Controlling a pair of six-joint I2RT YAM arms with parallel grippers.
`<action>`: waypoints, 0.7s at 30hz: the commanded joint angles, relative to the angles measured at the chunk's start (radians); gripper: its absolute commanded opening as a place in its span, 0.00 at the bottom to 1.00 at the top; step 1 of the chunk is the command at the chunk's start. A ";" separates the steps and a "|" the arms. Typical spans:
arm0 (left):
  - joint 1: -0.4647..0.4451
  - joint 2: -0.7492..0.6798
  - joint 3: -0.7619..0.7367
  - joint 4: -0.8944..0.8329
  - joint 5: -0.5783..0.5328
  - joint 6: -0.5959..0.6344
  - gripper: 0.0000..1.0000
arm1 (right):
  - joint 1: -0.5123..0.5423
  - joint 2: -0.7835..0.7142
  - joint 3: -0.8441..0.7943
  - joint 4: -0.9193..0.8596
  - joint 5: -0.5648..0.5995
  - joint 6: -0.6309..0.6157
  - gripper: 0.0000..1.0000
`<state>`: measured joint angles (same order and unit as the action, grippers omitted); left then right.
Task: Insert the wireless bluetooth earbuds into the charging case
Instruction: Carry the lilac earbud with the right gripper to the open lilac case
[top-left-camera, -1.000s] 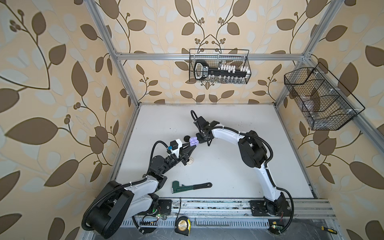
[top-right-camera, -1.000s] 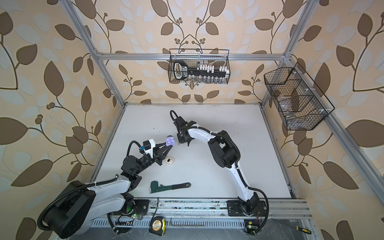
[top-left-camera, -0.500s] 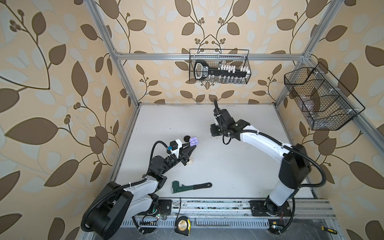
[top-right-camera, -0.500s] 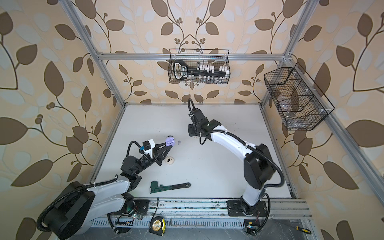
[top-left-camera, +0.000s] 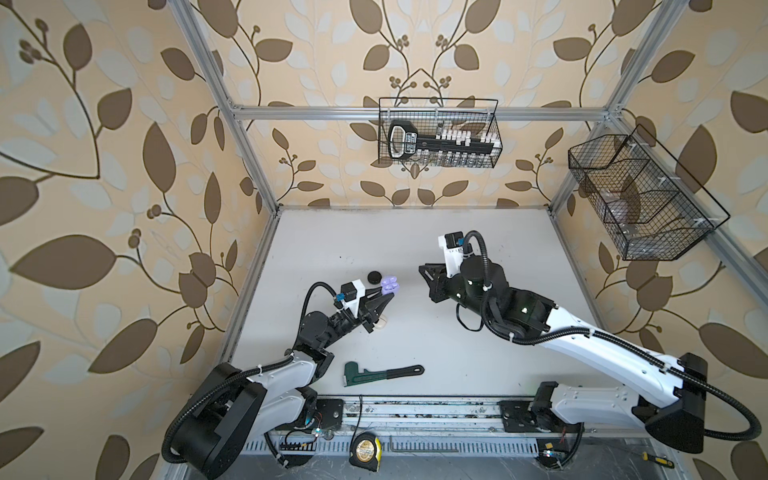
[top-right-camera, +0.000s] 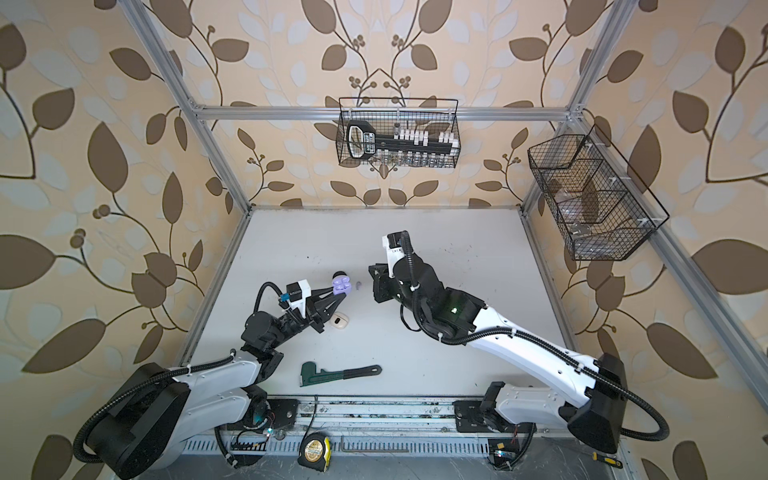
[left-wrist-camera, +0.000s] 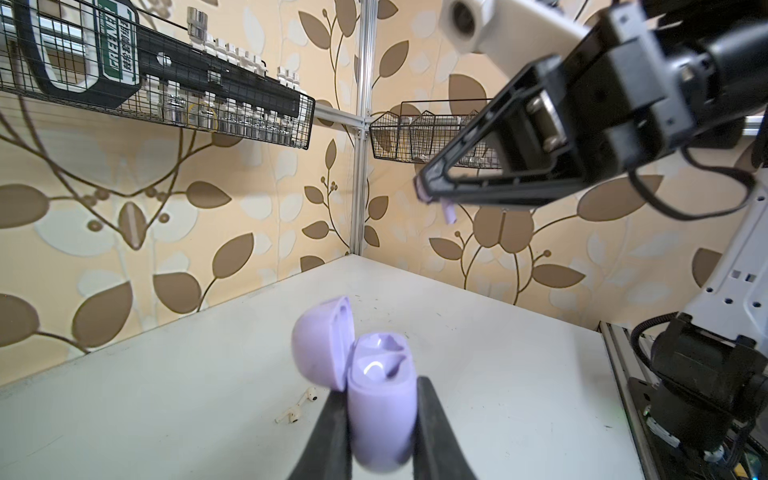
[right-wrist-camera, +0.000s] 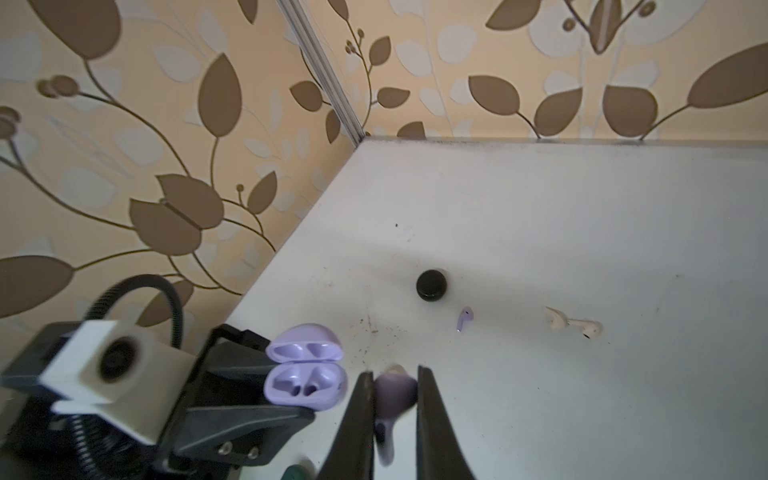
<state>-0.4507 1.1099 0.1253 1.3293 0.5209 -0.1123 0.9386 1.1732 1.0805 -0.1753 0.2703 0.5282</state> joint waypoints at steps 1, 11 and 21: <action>0.002 0.002 0.008 0.084 0.035 -0.013 0.00 | 0.022 -0.016 -0.017 0.076 0.050 0.027 0.13; 0.001 0.002 0.010 0.093 0.054 -0.015 0.00 | 0.094 -0.030 -0.090 0.216 0.100 0.040 0.11; 0.001 0.004 0.014 0.094 0.071 -0.019 0.00 | 0.122 0.067 -0.112 0.293 0.105 0.033 0.10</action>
<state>-0.4507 1.1141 0.1253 1.3365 0.5598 -0.1310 1.0546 1.2102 0.9878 0.0746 0.3595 0.5575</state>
